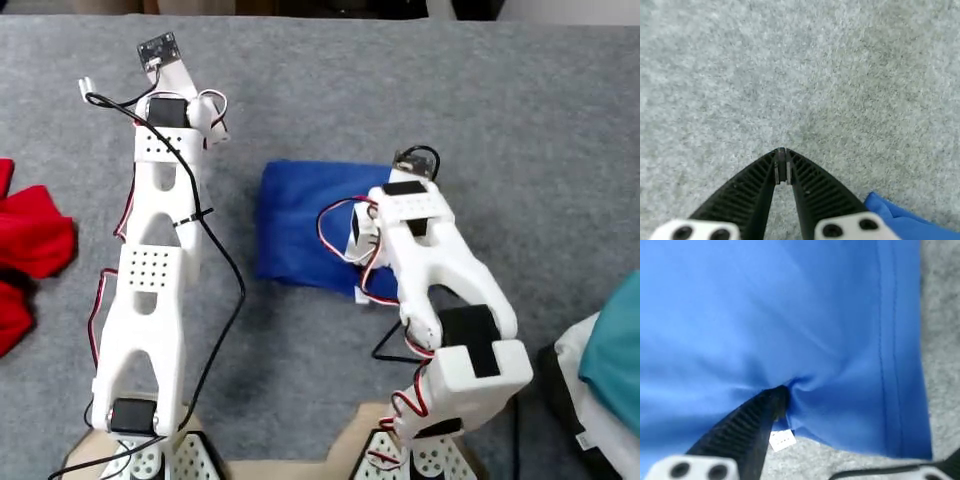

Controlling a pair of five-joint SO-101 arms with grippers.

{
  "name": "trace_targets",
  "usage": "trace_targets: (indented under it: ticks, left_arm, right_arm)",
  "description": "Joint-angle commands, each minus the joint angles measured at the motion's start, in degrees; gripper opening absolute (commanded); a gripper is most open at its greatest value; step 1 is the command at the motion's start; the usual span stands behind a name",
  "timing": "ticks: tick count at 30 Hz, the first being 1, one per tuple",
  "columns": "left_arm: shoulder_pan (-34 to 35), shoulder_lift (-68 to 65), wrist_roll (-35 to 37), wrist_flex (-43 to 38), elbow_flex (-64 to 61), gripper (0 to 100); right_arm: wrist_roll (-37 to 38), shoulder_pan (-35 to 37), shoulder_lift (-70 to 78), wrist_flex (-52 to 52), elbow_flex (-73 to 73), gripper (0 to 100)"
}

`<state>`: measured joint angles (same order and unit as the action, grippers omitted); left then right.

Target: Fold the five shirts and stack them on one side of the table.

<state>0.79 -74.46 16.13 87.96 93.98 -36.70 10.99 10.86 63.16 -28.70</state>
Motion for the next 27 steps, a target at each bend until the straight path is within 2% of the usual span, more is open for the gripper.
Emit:
trace_targets:
  ticks: [1, 5, 12, 17, 21, 27]
  left_arm:
    - [-0.4, 0.5, -0.4, -0.9, 1.6, 2]
    - [-0.4, 0.4, -0.4, -0.9, 1.6, 2]
    - [-0.4, 0.4, -0.4, -0.9, 1.6, 2]
    - [-0.4, 0.4, -0.4, -0.9, 1.6, 2]
    - [-0.4, 0.2, -1.8, -1.0, 1.6, 2]
    - [-0.4, -0.7, -1.8, -1.1, 1.8, 2]
  right_arm:
    - [-0.4, 0.3, 2.5, -2.9, -0.1, 52.4]
    - [-0.2, 0.3, 2.5, -3.1, 0.0, 38.9]
    - [6.1, 0.3, 2.4, -6.8, 0.1, 1.0]
    - [9.1, 0.1, 2.0, -6.2, 0.2, 0.4]
    - [9.6, -2.9, 0.8, -5.5, 0.9, 0.4]
    - [11.6, -8.5, -9.9, -5.5, 1.7, 0.4]
